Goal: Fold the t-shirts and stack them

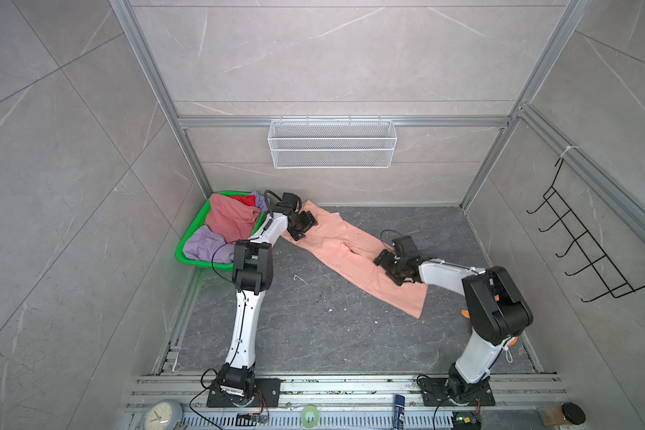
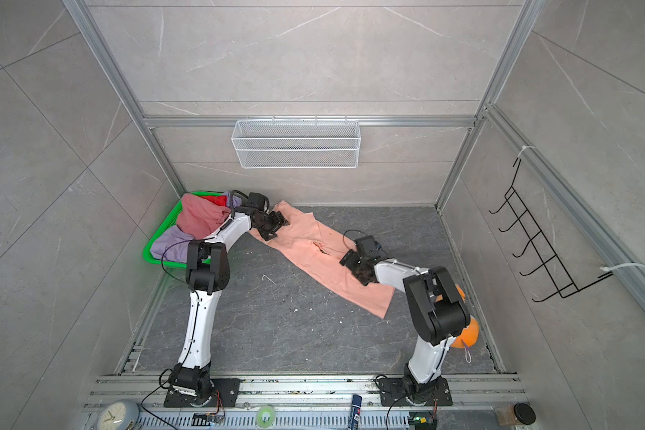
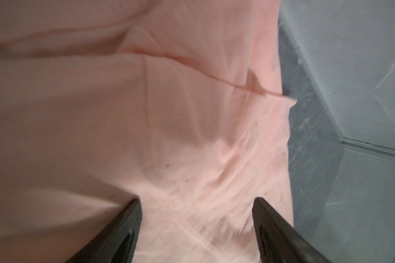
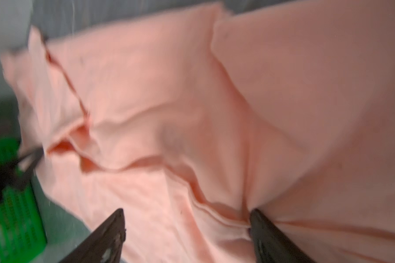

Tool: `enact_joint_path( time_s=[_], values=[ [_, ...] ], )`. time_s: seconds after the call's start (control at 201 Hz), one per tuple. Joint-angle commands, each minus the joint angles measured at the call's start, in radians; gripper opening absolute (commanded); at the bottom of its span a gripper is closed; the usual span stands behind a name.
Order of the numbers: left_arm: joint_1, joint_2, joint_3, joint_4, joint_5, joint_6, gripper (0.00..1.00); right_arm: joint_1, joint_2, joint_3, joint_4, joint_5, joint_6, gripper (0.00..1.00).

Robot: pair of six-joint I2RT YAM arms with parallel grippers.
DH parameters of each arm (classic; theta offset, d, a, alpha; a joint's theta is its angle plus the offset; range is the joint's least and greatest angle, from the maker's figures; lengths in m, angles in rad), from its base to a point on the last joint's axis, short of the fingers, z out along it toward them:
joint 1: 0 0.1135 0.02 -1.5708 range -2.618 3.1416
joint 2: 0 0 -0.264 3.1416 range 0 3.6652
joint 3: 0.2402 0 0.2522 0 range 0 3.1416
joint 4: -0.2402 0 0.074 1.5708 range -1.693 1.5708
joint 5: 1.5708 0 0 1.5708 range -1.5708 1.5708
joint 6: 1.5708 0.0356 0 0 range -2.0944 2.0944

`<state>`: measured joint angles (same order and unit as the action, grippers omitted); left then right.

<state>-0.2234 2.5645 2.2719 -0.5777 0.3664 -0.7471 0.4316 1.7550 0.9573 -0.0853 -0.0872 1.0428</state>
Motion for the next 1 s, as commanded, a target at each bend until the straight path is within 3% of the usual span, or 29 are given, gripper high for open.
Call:
enact_joint_path(
  time_s=[0.0, 0.149, 0.254, 0.358, 0.438, 0.687, 0.996],
  values=[
    [-0.007, 0.088, 0.153, -0.054, 0.108, 0.125, 0.79, 0.213, -0.038, -0.075, -0.161, 0.021, 0.219, 0.87],
    [0.014, 0.103, 0.215, 0.01, 0.209, 0.134, 0.8, 0.441, 0.009, 0.097, -0.258, 0.01, 0.246, 0.88],
    [0.025, 0.066, 0.251, -0.025, 0.227, 0.16, 0.8, 0.486, 0.038, 0.324, -0.495, 0.078, 0.122, 0.89],
    [0.029, 0.027, 0.255, -0.056, 0.21, 0.165, 0.8, 0.49, 0.033, 0.415, -0.527, 0.099, 0.065, 0.89],
    [0.026, -0.014, 0.212, -0.077, 0.163, 0.169, 0.8, 0.491, 0.019, 0.404, -0.483, 0.113, 0.037, 0.89],
    [0.006, -0.206, -0.17, 0.032, 0.07, 0.151, 0.8, 0.495, -0.006, 0.272, -0.277, 0.14, -0.012, 0.89],
    [-0.048, -0.242, -0.3, 0.078, 0.057, 0.112, 0.8, 0.51, 0.055, 0.178, -0.17, 0.116, -0.047, 0.89]
  ],
)
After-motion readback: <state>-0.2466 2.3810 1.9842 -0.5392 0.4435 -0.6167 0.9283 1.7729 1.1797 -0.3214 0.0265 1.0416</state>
